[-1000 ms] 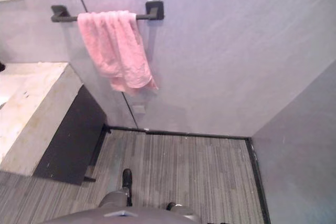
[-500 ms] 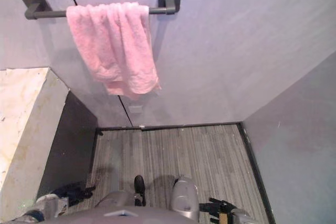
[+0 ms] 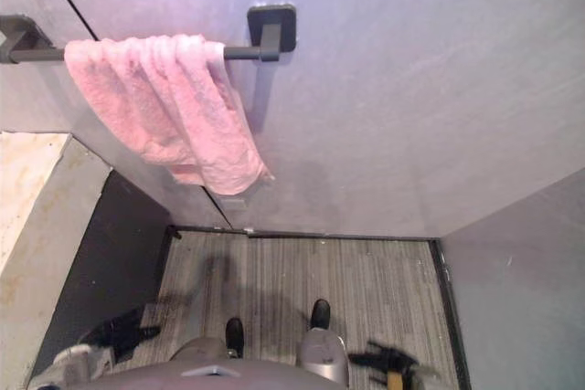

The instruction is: Organize the bathroom.

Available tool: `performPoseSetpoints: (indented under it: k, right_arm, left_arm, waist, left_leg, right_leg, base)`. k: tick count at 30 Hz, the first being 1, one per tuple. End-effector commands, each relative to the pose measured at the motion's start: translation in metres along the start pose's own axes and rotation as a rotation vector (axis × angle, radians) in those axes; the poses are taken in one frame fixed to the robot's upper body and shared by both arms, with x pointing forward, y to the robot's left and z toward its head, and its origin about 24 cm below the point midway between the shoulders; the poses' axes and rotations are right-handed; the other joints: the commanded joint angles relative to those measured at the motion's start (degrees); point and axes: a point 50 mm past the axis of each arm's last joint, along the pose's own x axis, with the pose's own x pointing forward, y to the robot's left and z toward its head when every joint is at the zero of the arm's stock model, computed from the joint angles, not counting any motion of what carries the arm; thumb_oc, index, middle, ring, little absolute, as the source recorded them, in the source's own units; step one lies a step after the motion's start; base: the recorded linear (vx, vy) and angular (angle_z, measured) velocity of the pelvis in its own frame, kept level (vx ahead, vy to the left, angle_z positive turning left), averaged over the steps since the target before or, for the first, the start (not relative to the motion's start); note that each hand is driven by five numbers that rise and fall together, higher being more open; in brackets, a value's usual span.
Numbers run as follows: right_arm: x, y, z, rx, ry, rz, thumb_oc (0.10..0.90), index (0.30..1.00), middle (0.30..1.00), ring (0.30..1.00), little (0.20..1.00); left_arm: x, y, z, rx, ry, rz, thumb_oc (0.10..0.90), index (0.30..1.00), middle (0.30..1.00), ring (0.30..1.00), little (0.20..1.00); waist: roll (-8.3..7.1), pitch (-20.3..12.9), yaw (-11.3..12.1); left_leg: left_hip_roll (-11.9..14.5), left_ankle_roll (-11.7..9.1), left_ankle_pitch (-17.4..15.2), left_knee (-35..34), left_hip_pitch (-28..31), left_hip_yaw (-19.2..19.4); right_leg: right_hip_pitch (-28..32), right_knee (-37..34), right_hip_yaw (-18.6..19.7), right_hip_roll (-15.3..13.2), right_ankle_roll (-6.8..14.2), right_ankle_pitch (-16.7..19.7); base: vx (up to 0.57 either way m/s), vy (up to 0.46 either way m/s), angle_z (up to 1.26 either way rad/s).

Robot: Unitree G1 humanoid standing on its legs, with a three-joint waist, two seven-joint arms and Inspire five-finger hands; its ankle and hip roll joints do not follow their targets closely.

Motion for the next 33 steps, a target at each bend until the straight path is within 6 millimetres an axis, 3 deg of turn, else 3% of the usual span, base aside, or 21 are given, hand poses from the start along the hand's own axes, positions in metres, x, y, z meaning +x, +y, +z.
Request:
performPoseSetpoints:
  k: [1, 4, 6, 12, 14, 21, 22, 30, 33]
  right_arm:
    - [-0.011, 0.026, 0.081, 0.040, -0.378, 0.035, 0.800, 0.900, 0.900, 0.900, 0.900]
    - [-0.034, 0.030, 0.121, -0.012, -0.585, 0.068, 0.800, 0.900, 0.900, 0.900, 0.900]
    - [-0.063, 0.030, 0.162, -0.095, -0.770, 0.101, 0.800, 0.900, 0.900, 0.900, 0.900]
    - [-0.108, 0.026, 0.229, -0.272, -0.958, 0.116, 0.800, 0.900, 0.900, 0.900, 0.900]
    - [-0.118, 0.033, 0.244, -0.320, -1.000, 0.143, 0.800, 0.900, 0.900, 0.900, 0.900]
    - [-0.140, 0.069, 0.270, -0.429, -1.121, 0.220, 0.800, 0.900, 0.900, 0.900, 0.900]
    - [-0.148, 0.085, 0.278, -0.447, -1.154, 0.270, 0.800, 0.900, 0.900, 0.900, 0.900]
    - [-0.171, 0.132, 0.296, -0.462, -1.229, 0.396, 0.800, 0.900, 0.900, 0.900, 0.900]
    - [-0.193, 0.157, 0.310, -0.523, -1.325, 0.380, 0.800, 0.900, 0.900, 0.900, 0.900]
  left_arm:
    - [-0.032, 0.057, 0.099, 0.068, -0.387, 0.190, 0.800, 0.900, 0.900, 0.900, 0.900]
    - [-0.057, 0.061, 0.141, 0.158, -0.574, 0.218, 0.800, 0.900, 0.900, 0.900, 0.900]
    - [-0.088, 0.054, 0.188, 0.269, -0.773, 0.216, 0.800, 0.900, 0.900, 0.900, 0.900]
    - [-0.146, 0.018, 0.262, 0.497, -1.102, 0.151, 0.800, 0.900, 0.900, 0.900, 0.900]
    - [-0.161, 0.007, 0.275, 0.542, -1.177, 0.119, 0.800, 0.900, 0.900, 0.900, 0.900]
    - [-0.182, -0.025, 0.286, 0.610, -1.318, -0.056, 0.800, 0.900, 0.900, 0.900, 0.900]
    - [-0.185, -0.038, 0.286, 0.602, -1.332, -0.145, 0.800, 0.900, 0.900, 0.900, 0.900]
    - [-0.178, -0.061, 0.282, 0.579, -1.305, -0.271, 0.800, 0.900, 0.900, 0.900, 0.900]
    - [-0.174, -0.069, 0.283, 0.557, -1.298, -0.296, 0.800, 0.900, 0.900, 0.900, 0.900]
  waist:
    - [-3.09, -2.57, 0.26]
    - [-3.79, -2.76, 0.11]
    - [-4.23, -3.10, -0.01]
    - [-4.17, -3.93, 0.45]
    - [-3.95, -4.10, 0.77]
    - [-3.73, -4.49, 2.15]
    - [-3.77, -4.74, 2.65]
    - [-3.84, -5.54, 4.16]
    - [-4.06, -6.24, 5.12]
  left_leg:
    - [3.02, -0.49, -1.10, 3.49, -2.31, 1.73]
    - [3.39, -0.40, -1.27, 2.97, -1.65, 2.15]
    - [3.73, -0.48, -1.27, 2.32, -1.14, 2.64]
    - [4.49, -1.13, -1.13, 1.72, -0.93, 2.88]
    - [4.56, -1.23, -0.96, 1.21, -0.75, 2.79]
    - [4.78, -1.49, -0.92, 0.49, -0.03, 2.75]
    - [4.91, -1.61, -0.88, 0.28, 0.30, 2.71]
    - [5.01, -1.95, -0.69, -0.30, 1.35, 2.50]
    - [5.01, -2.20, -0.59, -0.65, 2.04, 2.47]
  right_leg:
    - [-4.76, 5.33, 2.27, -4.68, 5.02, -2.90]
    - [-4.93, 5.29, 2.11, -4.63, 5.28, -2.79]
    - [-5.11, 4.99, 1.89, -4.59, 5.59, -2.59]
    - [-5.61, 5.04, 1.40, -4.86, 6.12, -2.46]
    - [-5.53, 5.12, 1.25, -4.95, 6.08, -2.59]
    - [-4.78, 5.20, 0.80, -5.28, 6.05, -3.00]
    - [-4.34, 5.14, 0.53, -5.36, 6.08, -3.11]
    - [-2.80, 4.70, -0.58, -5.57, 6.09, -3.20]
    - [-1.58, 4.20, -1.44, -5.58, 6.04, -3.26]
  base:
    - [0.11, -0.096, 0.09]
    - [0.06, -0.084, 0.05]
    - [0.07, -0.093, 0.05]
    - [0.05, -0.051, 0.02]
    - [0.05, -0.004, 0.01]
    - [0.05, -0.006, 0.02]
    - [0.06, -0.010, 0.02]
    - [0.05, 0.005, 0.06]
    - [0.07, 0.036, 0.02]
